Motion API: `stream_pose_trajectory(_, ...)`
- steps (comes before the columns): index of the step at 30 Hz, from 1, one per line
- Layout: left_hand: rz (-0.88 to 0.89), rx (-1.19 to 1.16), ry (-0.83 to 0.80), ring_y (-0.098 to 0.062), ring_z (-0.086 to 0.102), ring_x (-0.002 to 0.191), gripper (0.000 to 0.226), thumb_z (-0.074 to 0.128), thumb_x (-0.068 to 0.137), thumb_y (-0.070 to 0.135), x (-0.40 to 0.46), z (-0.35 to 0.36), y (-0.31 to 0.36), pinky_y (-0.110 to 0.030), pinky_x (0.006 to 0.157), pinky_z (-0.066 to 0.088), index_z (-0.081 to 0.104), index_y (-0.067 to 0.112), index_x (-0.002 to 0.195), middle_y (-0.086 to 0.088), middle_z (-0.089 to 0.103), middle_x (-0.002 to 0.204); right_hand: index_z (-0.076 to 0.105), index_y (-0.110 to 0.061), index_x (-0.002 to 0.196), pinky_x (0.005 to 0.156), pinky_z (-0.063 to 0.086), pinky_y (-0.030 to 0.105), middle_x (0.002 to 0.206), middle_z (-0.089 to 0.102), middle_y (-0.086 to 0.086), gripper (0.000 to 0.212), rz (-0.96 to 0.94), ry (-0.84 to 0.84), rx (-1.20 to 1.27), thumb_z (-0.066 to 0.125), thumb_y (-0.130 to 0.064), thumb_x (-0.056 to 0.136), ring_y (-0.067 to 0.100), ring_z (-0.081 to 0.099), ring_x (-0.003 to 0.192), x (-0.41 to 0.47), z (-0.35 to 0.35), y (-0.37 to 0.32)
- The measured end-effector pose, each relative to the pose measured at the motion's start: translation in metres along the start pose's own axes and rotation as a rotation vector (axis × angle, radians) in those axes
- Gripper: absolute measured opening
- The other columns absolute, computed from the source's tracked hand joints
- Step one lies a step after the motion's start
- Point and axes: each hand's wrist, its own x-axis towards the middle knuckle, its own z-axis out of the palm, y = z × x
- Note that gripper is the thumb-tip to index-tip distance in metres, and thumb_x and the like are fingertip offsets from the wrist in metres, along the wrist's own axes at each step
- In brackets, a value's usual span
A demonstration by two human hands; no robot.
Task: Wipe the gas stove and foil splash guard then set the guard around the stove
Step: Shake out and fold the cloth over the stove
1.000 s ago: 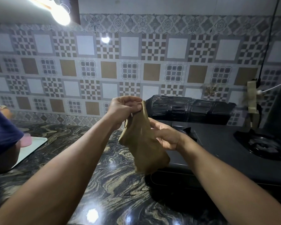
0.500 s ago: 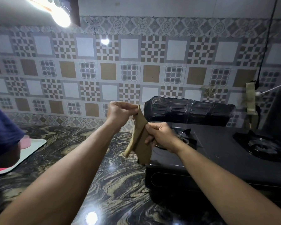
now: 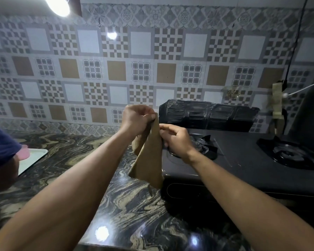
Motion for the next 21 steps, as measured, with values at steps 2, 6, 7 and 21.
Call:
stream_pose_trajectory(2,0.016,0.005,-0.107,-0.023,0.064,0.067,0.021,0.072,0.082,0.003,0.003,0.000,0.002,-0.040,0.065,0.055,0.067,0.020,0.070,-0.009,0.074,0.083,0.064,-0.009,0.121,0.052,0.045,0.012,0.081,0.067,-0.001,0.031,-0.005,-0.027,0.004,0.064,-0.011,0.090,-0.003,0.060,0.064,0.005,-0.010,-0.010)
stream_pose_trajectory(6,0.055,-0.028,-0.272,-0.006,0.058,0.054,0.022,0.062,0.089,-0.001,0.004,0.006,0.006,-0.019,0.051,0.045,0.059,0.016,0.077,-0.008,0.070,0.079,0.067,-0.016,0.108,0.075,0.057,0.026,0.103,0.072,0.005,0.026,0.013,-0.119,-0.013,0.071,-0.009,0.084,0.020,0.069,0.093,0.013,-0.026,-0.018)
stream_pose_trajectory(7,0.074,-0.034,-0.294,-0.003,0.055,0.050,0.020,0.061,0.090,-0.002,0.003,0.009,0.008,-0.016,0.047,0.043,0.058,0.014,0.078,-0.007,0.067,0.075,0.068,-0.016,0.102,0.069,0.057,0.026,0.096,0.072,0.005,0.019,0.048,-0.132,-0.017,0.071,-0.010,0.084,0.020,0.070,0.085,0.012,-0.028,-0.018)
stream_pose_trajectory(21,0.381,0.701,-0.353,-0.028,0.062,0.091,0.026,0.072,0.079,0.025,0.027,0.077,0.012,-0.039,0.079,0.053,0.064,0.018,0.103,-0.005,0.068,0.096,0.056,-0.016,0.082,0.065,0.041,0.026,0.077,0.057,-0.002,0.018,-0.276,0.074,-0.726,0.074,-0.012,0.081,0.013,0.052,0.072,0.047,-0.146,-0.045)
